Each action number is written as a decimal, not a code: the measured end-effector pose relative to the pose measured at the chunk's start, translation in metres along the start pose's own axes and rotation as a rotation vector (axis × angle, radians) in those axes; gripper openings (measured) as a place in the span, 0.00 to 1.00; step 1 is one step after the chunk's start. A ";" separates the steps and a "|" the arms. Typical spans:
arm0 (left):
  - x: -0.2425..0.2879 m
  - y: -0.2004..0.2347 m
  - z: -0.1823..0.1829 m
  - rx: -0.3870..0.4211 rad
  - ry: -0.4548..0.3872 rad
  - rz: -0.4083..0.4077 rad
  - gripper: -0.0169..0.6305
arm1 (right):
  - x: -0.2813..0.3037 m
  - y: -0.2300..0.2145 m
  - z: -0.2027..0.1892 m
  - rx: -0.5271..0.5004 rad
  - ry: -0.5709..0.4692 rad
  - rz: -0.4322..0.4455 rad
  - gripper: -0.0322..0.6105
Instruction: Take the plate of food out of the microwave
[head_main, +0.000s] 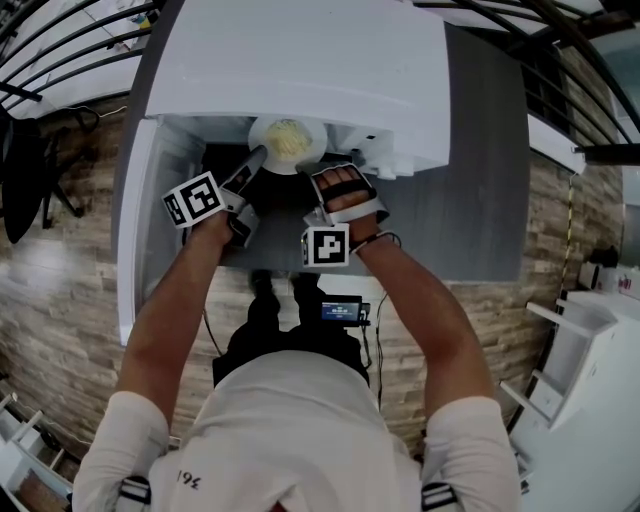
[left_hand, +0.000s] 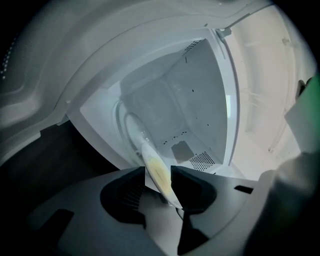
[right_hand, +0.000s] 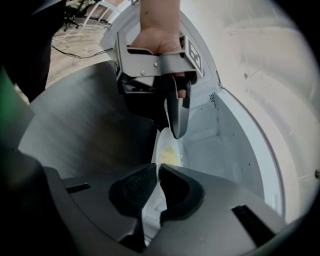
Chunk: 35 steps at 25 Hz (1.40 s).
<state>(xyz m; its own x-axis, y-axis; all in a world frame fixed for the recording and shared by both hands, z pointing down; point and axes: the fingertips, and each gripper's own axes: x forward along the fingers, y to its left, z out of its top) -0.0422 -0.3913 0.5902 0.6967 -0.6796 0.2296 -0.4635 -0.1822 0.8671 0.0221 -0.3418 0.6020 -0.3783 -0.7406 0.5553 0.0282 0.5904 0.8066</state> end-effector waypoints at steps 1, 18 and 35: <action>0.002 0.001 0.000 0.003 0.004 0.004 0.25 | -0.002 0.002 0.000 -0.008 -0.006 0.004 0.09; 0.016 0.012 -0.010 -0.007 0.059 -0.021 0.13 | -0.028 0.026 -0.010 -0.102 -0.065 0.030 0.09; -0.002 -0.014 -0.017 0.014 -0.009 -0.089 0.12 | -0.056 0.022 -0.005 -0.079 -0.056 -0.009 0.09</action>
<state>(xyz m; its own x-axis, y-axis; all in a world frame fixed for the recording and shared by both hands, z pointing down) -0.0279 -0.3753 0.5848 0.7303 -0.6669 0.1478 -0.4076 -0.2518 0.8778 0.0481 -0.2888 0.5898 -0.4297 -0.7254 0.5377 0.0964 0.5552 0.8261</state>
